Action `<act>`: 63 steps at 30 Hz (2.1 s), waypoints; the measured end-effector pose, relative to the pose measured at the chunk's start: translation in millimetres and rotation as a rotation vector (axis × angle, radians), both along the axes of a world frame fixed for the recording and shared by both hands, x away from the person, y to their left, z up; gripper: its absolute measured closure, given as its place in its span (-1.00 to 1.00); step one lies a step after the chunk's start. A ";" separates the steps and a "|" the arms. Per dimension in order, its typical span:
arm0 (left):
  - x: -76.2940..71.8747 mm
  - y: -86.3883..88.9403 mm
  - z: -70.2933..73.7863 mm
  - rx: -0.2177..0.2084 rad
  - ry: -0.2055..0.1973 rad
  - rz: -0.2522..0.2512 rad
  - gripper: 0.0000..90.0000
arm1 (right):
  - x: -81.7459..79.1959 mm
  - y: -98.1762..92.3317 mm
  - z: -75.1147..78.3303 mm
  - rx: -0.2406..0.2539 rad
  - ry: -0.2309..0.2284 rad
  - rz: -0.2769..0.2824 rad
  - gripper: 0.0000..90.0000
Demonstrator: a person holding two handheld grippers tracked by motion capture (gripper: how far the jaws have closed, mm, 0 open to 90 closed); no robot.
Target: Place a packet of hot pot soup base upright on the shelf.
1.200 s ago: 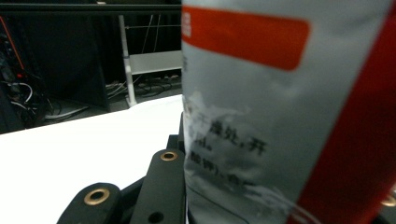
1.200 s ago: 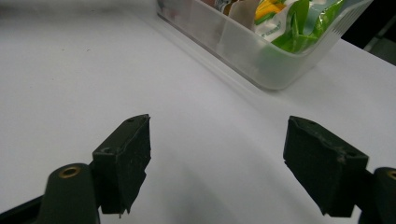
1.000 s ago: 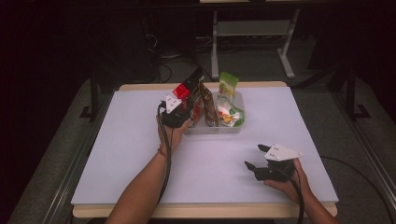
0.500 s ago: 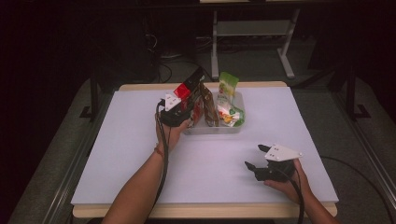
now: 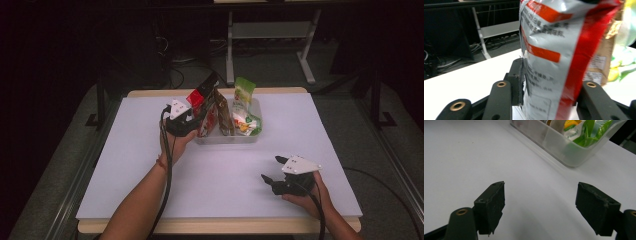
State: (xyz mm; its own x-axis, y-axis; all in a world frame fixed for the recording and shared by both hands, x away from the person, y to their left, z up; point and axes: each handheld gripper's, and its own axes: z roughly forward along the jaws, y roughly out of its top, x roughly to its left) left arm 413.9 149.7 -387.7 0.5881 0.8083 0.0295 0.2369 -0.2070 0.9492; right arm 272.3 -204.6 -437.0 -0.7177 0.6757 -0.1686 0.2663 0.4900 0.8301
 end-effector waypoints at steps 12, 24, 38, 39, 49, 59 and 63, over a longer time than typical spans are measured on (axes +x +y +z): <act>-16.4 16.9 -2.1 0.100 -0.044 -0.078 0.10 | -1.7 4.4 1.0 -0.018 -0.017 -0.011 -0.49; -37.4 44.8 1.6 0.193 -0.058 -0.114 -0.08 | -2.7 8.2 4.3 -0.063 -0.050 -0.006 -0.49; -63.3 69.9 -4.1 0.283 -0.037 -0.172 -0.31 | -3.0 6.5 11.6 -0.087 -0.069 -0.013 -0.49; -65.3 72.0 -4.2 0.285 -0.033 -0.178 -0.31 | -3.1 6.5 11.7 -0.091 -0.070 -0.013 -0.49; -80.1 100.1 -9.1 0.321 -0.017 -0.188 -0.33 | -5.2 4.5 15.6 -0.094 -0.066 -0.019 -0.49; -95.3 122.9 -18.6 0.345 0.012 -0.198 -0.35 | -1.5 3.4 20.4 -0.104 -0.041 -0.021 -0.49; -101.0 129.2 -20.2 0.356 0.021 -0.200 -0.37 | -2.5 -1.6 18.2 -0.113 -0.036 -0.035 -0.49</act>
State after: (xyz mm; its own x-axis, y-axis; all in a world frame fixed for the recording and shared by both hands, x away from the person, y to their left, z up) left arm 312.9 278.9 -407.9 0.7361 0.6192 0.2733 0.1770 -0.5658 0.8053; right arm 269.8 -206.2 -418.8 -0.6860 0.6754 -0.2706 0.2560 0.5721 0.7792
